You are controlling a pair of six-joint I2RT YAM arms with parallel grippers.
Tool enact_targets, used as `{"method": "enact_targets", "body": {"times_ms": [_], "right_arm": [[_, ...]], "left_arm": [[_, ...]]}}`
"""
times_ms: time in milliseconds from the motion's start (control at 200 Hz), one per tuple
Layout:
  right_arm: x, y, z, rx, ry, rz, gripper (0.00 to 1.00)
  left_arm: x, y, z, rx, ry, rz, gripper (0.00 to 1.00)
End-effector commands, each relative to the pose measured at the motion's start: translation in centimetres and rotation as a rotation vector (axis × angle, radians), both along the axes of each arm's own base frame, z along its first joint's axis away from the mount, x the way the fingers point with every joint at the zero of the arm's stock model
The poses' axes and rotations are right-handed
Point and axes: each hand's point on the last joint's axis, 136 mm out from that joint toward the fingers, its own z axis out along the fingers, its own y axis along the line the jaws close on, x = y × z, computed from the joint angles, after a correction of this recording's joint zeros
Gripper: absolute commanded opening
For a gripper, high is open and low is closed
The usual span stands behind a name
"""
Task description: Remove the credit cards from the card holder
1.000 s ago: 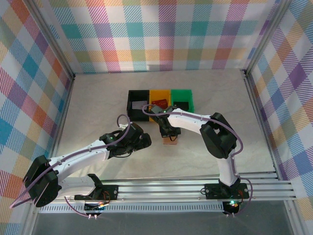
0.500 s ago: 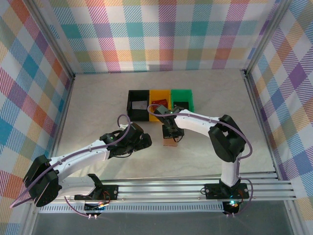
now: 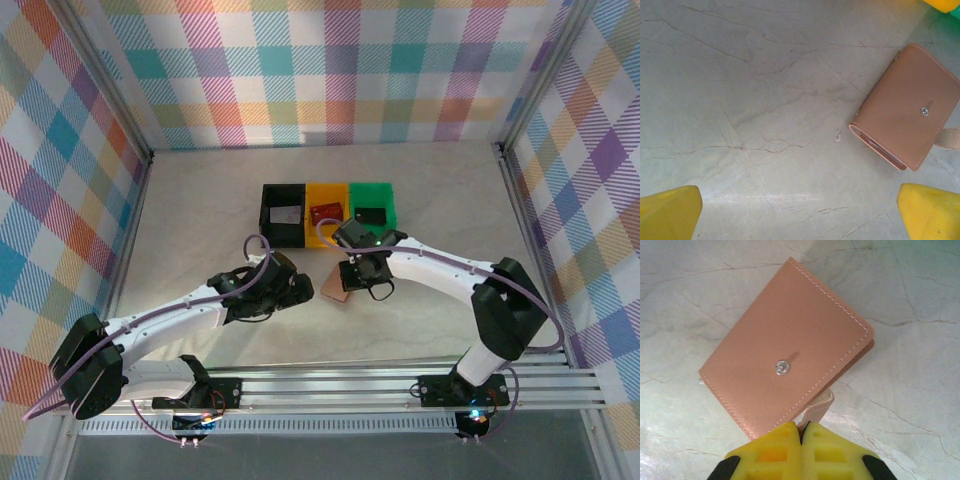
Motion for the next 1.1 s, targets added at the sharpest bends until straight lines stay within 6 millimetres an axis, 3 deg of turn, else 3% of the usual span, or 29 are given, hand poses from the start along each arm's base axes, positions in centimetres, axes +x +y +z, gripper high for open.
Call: {"method": "enact_targets", "body": {"times_ms": [0, 320, 450, 600, 760, 1095], "right_arm": [[0.1, 1.2, 1.5, 0.101, -0.035, 0.069, 0.00], [0.0, 3.1, 6.0, 0.238, -0.101, 0.197, 0.00], [0.0, 3.4, 6.6, 0.225, -0.081, 0.226, 0.00], [-0.9, 3.3, 5.5, 0.234, -0.033, 0.226, 0.00], [-1.8, 1.7, 3.3, 0.185, 0.007, 0.178, 0.00], [-1.7, -4.9, -1.2, 0.072, 0.106, -0.077, 0.00]], "left_arm": [[-0.1, -0.9, 0.5, -0.022, 0.000, -0.014, 1.00], [-0.3, -1.2, 1.1, -0.045, -0.011, -0.014, 1.00], [-0.3, -1.2, 1.5, -0.054, -0.018, -0.010, 1.00], [-0.5, -1.0, 1.7, -0.066, -0.024, -0.005, 1.00], [-0.6, -1.0, 1.6, -0.077, -0.024, 0.000, 1.00], [-0.5, -1.9, 1.1, -0.079, -0.015, -0.007, 1.00]]}}
